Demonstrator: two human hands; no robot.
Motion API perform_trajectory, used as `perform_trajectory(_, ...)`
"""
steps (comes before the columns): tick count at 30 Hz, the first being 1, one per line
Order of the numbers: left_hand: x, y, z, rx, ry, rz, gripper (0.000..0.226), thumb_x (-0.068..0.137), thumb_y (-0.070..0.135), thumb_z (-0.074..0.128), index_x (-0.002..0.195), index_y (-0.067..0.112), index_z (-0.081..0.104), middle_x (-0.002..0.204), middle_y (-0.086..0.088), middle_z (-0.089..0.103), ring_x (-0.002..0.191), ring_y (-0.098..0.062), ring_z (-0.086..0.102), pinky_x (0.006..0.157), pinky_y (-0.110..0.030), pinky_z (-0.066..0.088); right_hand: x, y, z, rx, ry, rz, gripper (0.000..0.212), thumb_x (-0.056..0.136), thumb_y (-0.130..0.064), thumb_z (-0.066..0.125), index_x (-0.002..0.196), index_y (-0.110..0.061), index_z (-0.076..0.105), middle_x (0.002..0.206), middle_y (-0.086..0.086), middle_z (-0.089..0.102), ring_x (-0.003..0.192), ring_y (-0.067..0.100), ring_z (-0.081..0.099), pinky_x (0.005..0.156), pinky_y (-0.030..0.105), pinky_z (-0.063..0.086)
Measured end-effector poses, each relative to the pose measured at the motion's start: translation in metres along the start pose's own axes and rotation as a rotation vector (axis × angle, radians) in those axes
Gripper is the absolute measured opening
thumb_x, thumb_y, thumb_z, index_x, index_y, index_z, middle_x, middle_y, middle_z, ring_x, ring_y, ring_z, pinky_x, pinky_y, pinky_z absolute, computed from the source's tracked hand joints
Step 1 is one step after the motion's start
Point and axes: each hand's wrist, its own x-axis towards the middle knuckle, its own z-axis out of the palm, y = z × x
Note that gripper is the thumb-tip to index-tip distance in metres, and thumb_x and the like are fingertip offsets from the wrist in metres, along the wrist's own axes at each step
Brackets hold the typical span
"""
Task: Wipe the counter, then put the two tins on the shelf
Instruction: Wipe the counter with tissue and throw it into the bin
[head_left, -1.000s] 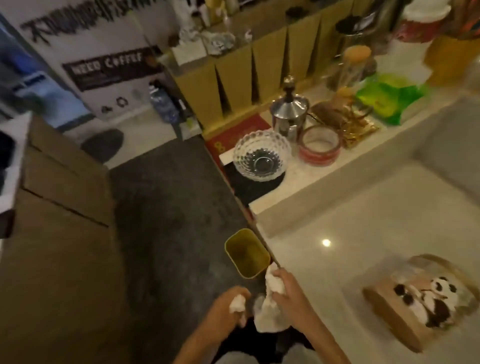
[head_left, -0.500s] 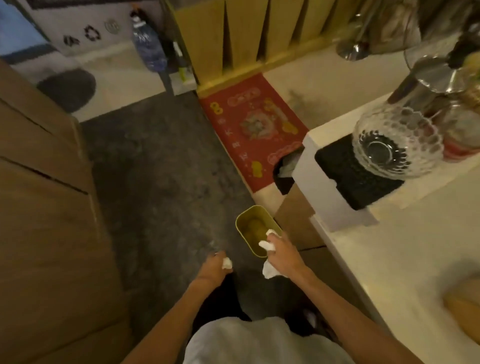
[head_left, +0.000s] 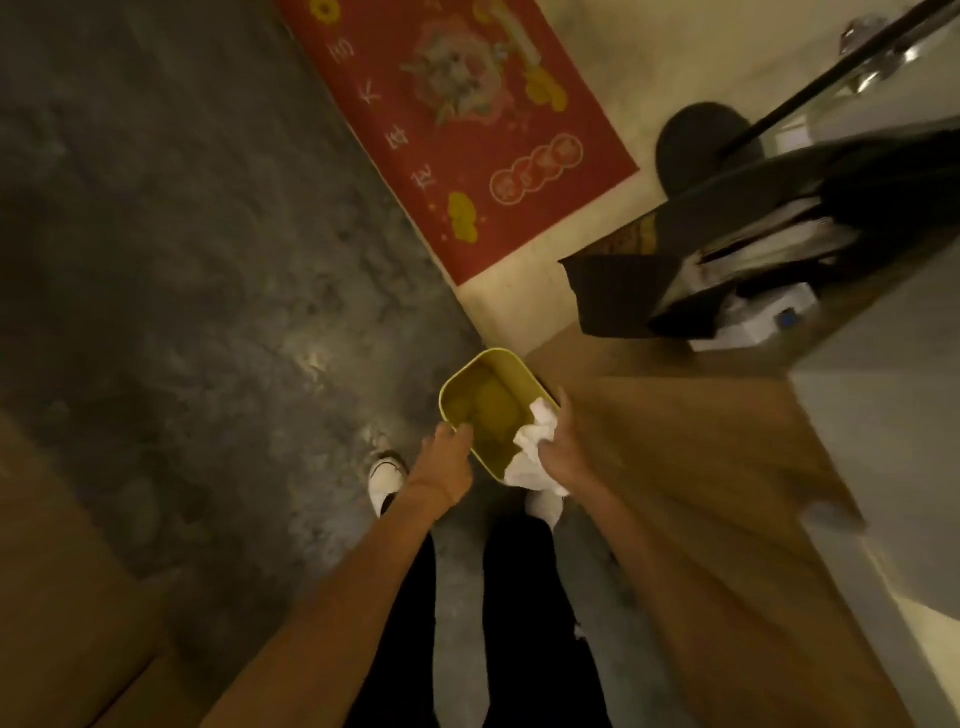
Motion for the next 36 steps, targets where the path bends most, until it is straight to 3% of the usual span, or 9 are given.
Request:
perform_trajectory(7, 0.165, -0.034, 0.108, 0.209, -0.005, 0.078, 0.046, 0.089, 0.007, 0.056, 0.132, 0.011, 0.042, 0.138, -0.015, 0.039, 0.123, -0.034, 0.04, 0.103, -0.041, 0.037, 0.157, 0.102, 0.082, -0.089, 0.015, 0.018, 0.041, 0.086, 0.006, 0.055, 0.124, -0.006, 0.062, 0.123, 0.008, 0.062, 0.116, 0.025, 0.056, 0.081, 0.008, 0.041)
perform_trajectory(10, 0.212, -0.043, 0.139, 0.25, 0.034, 0.06, 0.04, 0.085, 0.016, 0.062, 0.123, 0.013, 0.05, 0.133, -0.015, 0.039, 0.118, -0.032, 0.041, 0.099, -0.041, 0.041, 0.203, 0.136, 0.11, -0.171, 0.033, 0.041, 0.051, 0.082, 0.002, 0.056, 0.128, -0.019, 0.059, 0.133, 0.01, 0.054, 0.122, 0.03, 0.052, 0.099, 0.037, 0.047)
perform_trajectory(13, 0.244, -0.047, 0.155, 0.319, 0.023, 0.122, 0.042, 0.087, 0.009, 0.057, 0.128, 0.014, 0.05, 0.14, -0.015, 0.034, 0.126, -0.035, 0.035, 0.104, -0.046, 0.036, 0.23, 0.163, 0.126, -0.426, -0.043, -0.058, 0.068, 0.086, -0.011, 0.064, 0.144, -0.034, 0.037, 0.149, 0.008, 0.037, 0.136, 0.027, 0.038, 0.111, 0.04, 0.033)
perform_trajectory(17, 0.253, -0.052, 0.152, 0.405, -0.006, 0.2, 0.058, 0.095, 0.017, 0.054, 0.147, 0.023, 0.03, 0.16, -0.009, 0.011, 0.146, -0.042, 0.001, 0.115, -0.062, 0.007, 0.235, 0.176, 0.119, -0.583, -0.047, -0.173, 0.091, 0.082, -0.038, 0.072, 0.151, -0.034, 0.013, 0.162, 0.008, 0.013, 0.149, 0.032, 0.013, 0.118, 0.049, 0.015)
perform_trajectory(20, 0.229, -0.045, 0.128, 0.409, 0.019, 0.238, 0.055, 0.096, 0.019, 0.051, 0.147, 0.022, 0.03, 0.161, -0.01, 0.014, 0.147, -0.041, 0.001, 0.117, -0.06, 0.005, 0.204, 0.147, 0.093, -0.503, -0.099, -0.199, 0.09, 0.083, -0.03, 0.072, 0.152, -0.017, 0.016, 0.16, 0.012, 0.019, 0.148, 0.031, 0.016, 0.119, 0.044, 0.017)
perform_trajectory(23, 0.181, -0.035, 0.088, 0.382, 0.036, 0.226, 0.044, 0.096, 0.018, 0.047, 0.139, 0.016, 0.041, 0.147, -0.018, 0.04, 0.14, -0.038, 0.027, 0.118, -0.052, 0.016, 0.14, 0.097, 0.058, -0.349, -0.029, -0.194, 0.07, 0.09, -0.014, 0.064, 0.148, -0.006, 0.026, 0.155, 0.016, 0.03, 0.144, 0.032, 0.026, 0.115, 0.035, 0.017)
perform_trajectory(29, 0.03, -0.002, -0.011, 0.364, 0.072, 0.323, 0.029, 0.095, 0.019, 0.048, 0.12, 0.016, 0.062, 0.119, -0.013, 0.063, 0.107, -0.037, 0.061, 0.09, -0.045, 0.05, -0.02, 0.024, -0.01, -0.373, 0.121, -0.13, 0.028, 0.091, -0.031, 0.058, 0.112, -0.013, 0.062, 0.113, 0.016, 0.067, 0.105, 0.037, 0.061, 0.084, 0.039, 0.047)
perform_trajectory(32, -0.055, 0.024, -0.059, 0.367, 0.097, 0.347, 0.032, 0.096, 0.02, 0.049, 0.126, 0.02, 0.059, 0.12, -0.012, 0.064, 0.106, -0.037, 0.061, 0.086, -0.045, 0.051, -0.1, 0.002, -0.041, -0.35, 0.115, -0.082, 0.021, 0.092, -0.035, 0.052, 0.102, -0.019, 0.062, 0.107, 0.012, 0.07, 0.1, 0.035, 0.064, 0.081, 0.04, 0.05)
perform_trajectory(36, -0.15, 0.055, -0.088, 0.525, -0.05, 0.329, 0.038, 0.095, 0.023, 0.046, 0.133, 0.019, 0.051, 0.13, -0.012, 0.058, 0.115, -0.035, 0.057, 0.094, -0.045, 0.048, -0.205, 0.008, -0.07, -0.233, 0.109, -0.101, 0.022, 0.094, -0.037, 0.044, 0.101, -0.024, 0.06, 0.105, 0.008, 0.069, 0.097, 0.033, 0.065, 0.078, 0.042, 0.053)
